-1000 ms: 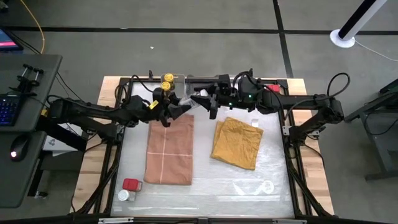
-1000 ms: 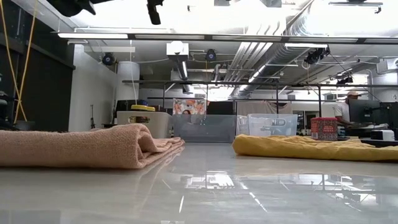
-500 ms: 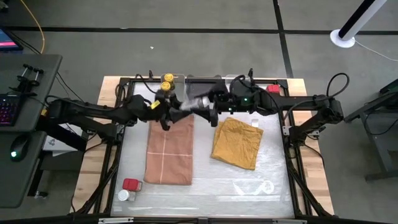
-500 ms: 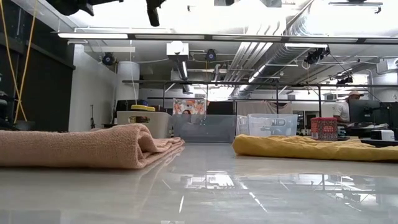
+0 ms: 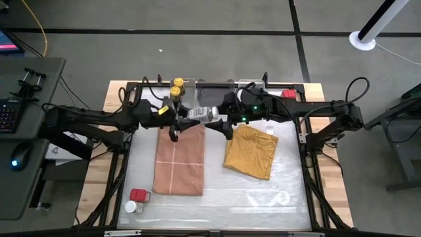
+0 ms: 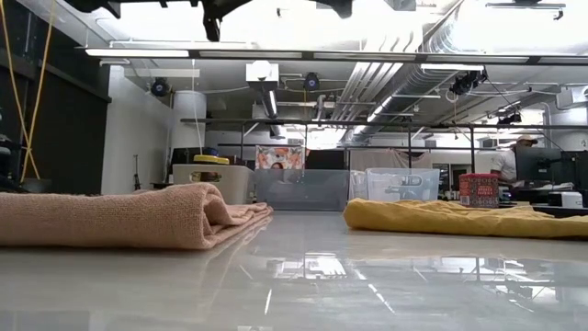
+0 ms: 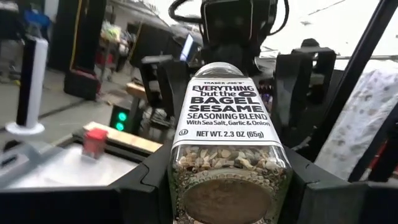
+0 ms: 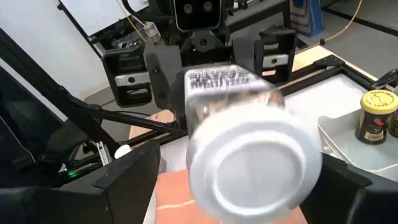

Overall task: Sort spices by type
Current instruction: Put the top white seasoning bottle into the transparent bin

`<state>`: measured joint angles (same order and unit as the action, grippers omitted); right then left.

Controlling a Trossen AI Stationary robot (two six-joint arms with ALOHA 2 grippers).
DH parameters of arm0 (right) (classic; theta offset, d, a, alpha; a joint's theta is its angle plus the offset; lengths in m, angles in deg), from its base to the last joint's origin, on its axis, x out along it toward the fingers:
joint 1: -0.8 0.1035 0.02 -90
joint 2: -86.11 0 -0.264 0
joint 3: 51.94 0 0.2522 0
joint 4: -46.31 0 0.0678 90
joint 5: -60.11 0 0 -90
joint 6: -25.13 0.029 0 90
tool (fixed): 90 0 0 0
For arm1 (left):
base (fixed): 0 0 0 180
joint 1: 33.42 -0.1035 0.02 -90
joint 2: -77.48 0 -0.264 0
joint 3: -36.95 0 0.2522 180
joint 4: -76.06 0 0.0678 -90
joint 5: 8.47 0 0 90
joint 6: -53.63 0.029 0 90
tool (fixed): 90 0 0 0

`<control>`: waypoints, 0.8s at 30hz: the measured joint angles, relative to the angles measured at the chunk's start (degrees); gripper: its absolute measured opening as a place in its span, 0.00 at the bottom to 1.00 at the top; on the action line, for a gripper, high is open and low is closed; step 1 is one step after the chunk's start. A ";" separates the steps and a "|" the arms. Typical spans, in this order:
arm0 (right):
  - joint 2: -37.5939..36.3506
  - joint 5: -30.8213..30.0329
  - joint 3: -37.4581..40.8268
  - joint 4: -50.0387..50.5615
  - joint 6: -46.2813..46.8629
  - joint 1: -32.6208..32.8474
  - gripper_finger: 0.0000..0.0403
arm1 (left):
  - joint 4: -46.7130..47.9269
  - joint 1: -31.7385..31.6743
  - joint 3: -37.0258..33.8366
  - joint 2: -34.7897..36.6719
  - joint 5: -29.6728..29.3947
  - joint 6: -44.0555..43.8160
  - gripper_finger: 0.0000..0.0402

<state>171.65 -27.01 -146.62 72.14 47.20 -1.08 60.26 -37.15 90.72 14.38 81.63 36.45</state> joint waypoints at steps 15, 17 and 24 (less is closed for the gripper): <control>0.00 -0.81 0.00 -1.98 -0.51 0.03 0.79 | 2.30 0.02 0.00 0.27 -0.66 2.39 0.38; 0.00 -1.73 0.00 -1.87 -0.68 0.03 0.77 | 2.34 0.01 0.00 0.27 -0.77 2.39 0.38; 0.00 -2.25 0.00 -1.98 -1.54 0.01 0.65 | 2.20 0.02 0.00 0.27 -0.70 2.41 0.38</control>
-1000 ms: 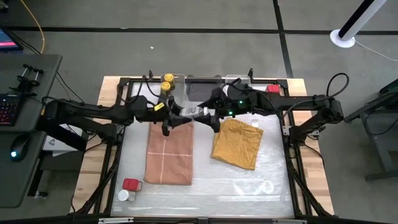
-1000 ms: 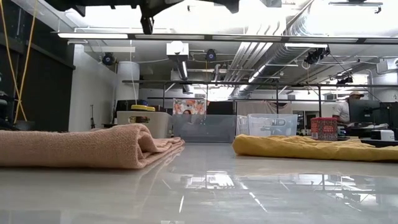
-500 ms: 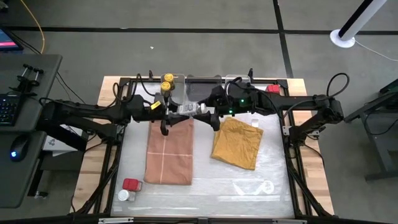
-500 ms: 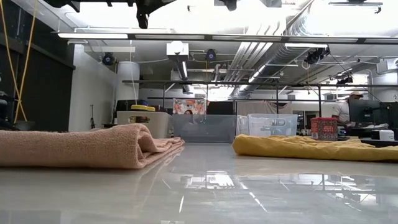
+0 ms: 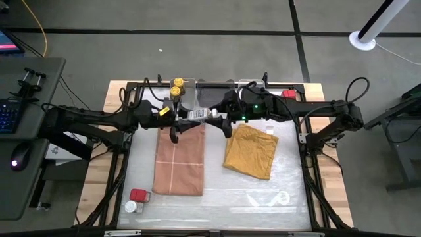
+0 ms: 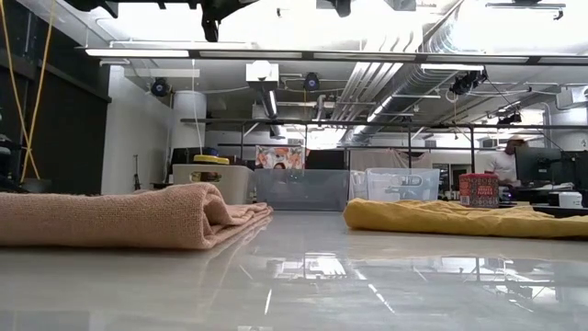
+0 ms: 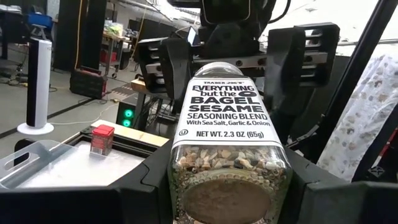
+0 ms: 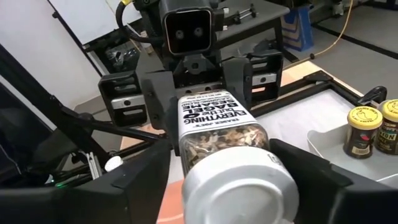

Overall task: Sort spices by type
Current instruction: Put the top white seasoning bottle into the transparent bin

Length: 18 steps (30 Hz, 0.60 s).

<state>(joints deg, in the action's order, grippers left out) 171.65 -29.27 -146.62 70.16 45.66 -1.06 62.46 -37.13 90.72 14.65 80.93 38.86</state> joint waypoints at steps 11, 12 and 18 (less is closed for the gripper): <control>0.00 1.16 0.00 -0.44 0.42 0.00 0.62 | -1.96 0.02 0.00 0.00 0.08 1.58 0.38; 0.00 1.18 0.00 -0.46 0.42 0.00 0.62 | -2.08 0.02 0.00 0.00 0.07 1.78 0.38; 0.00 1.48 0.00 -0.96 0.04 0.00 0.62 | -2.20 0.00 0.00 0.00 0.04 2.49 0.38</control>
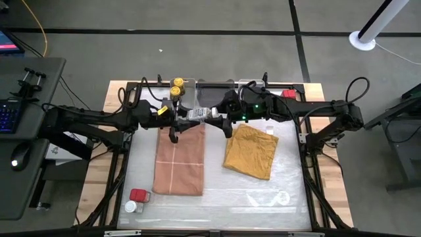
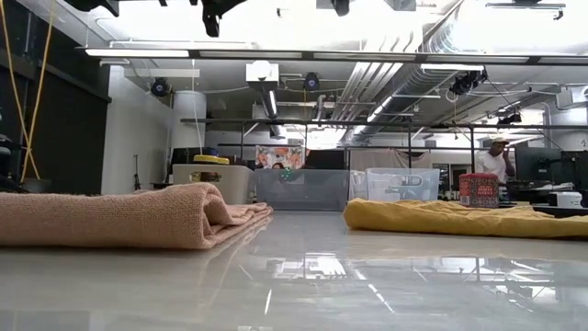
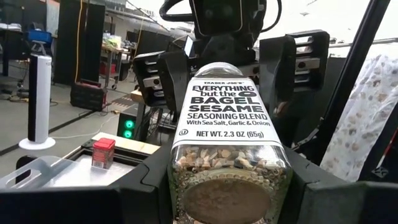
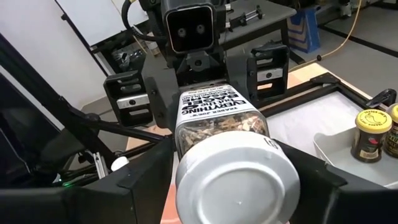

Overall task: Sort spices by type
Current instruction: Put the top white seasoning bottle into the transparent bin

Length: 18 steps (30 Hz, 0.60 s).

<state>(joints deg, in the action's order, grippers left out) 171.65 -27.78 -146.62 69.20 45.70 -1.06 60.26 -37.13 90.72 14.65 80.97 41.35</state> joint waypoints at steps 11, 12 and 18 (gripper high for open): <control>1.74 2.65 0.00 -1.16 -0.13 -0.07 0.57 | -0.19 0.06 0.00 -0.24 0.37 1.44 0.38; 1.94 2.67 0.00 -1.20 -0.14 -0.07 0.56 | 0.09 0.07 0.01 -0.24 0.47 1.44 0.38; 2.01 2.69 0.04 -3.31 -1.57 -0.07 0.50 | -0.39 0.04 0.28 -0.15 0.39 0.74 0.38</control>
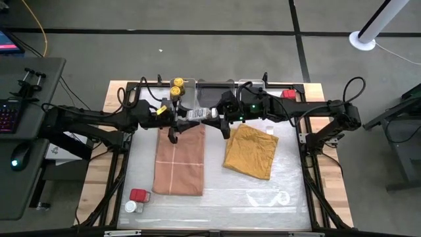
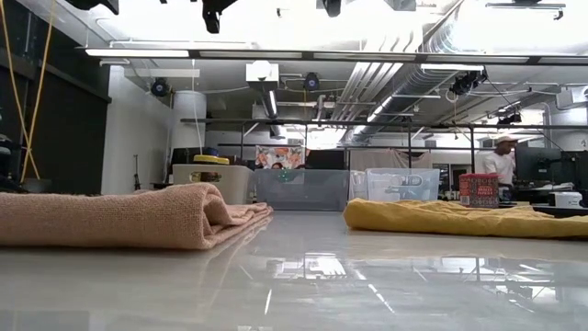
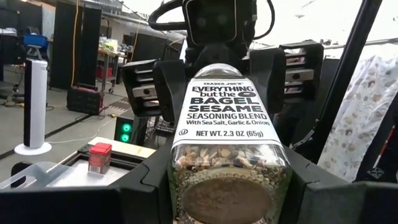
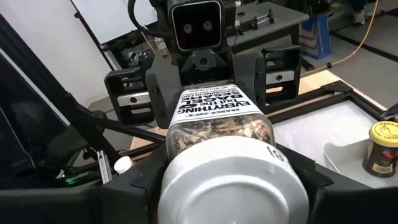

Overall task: Sort spices by type
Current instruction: Put the top white seasoning bottle into the transparent bin

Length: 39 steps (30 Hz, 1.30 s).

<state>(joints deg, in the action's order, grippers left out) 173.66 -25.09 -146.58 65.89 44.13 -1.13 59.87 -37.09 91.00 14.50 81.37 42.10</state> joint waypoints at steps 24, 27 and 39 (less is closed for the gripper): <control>-12.41 -11.06 -0.13 38.37 -1.03 -6.79 0.49 | 38.25 -7.30 3.99 12.56 -2.91 -2.04 0.91; -11.06 -16.55 0.15 48.91 3.73 -11.40 0.49 | 36.02 -7.79 0.36 14.88 -3.41 -6.46 0.91; 4.25 -13.83 -0.09 48.95 9.28 -39.55 0.49 | 23.72 -4.69 -8.68 14.54 -6.96 -19.82 0.91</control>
<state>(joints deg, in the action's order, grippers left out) 177.91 -38.92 -146.66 114.84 53.41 -40.68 83.59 -41.78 82.33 29.04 74.41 22.27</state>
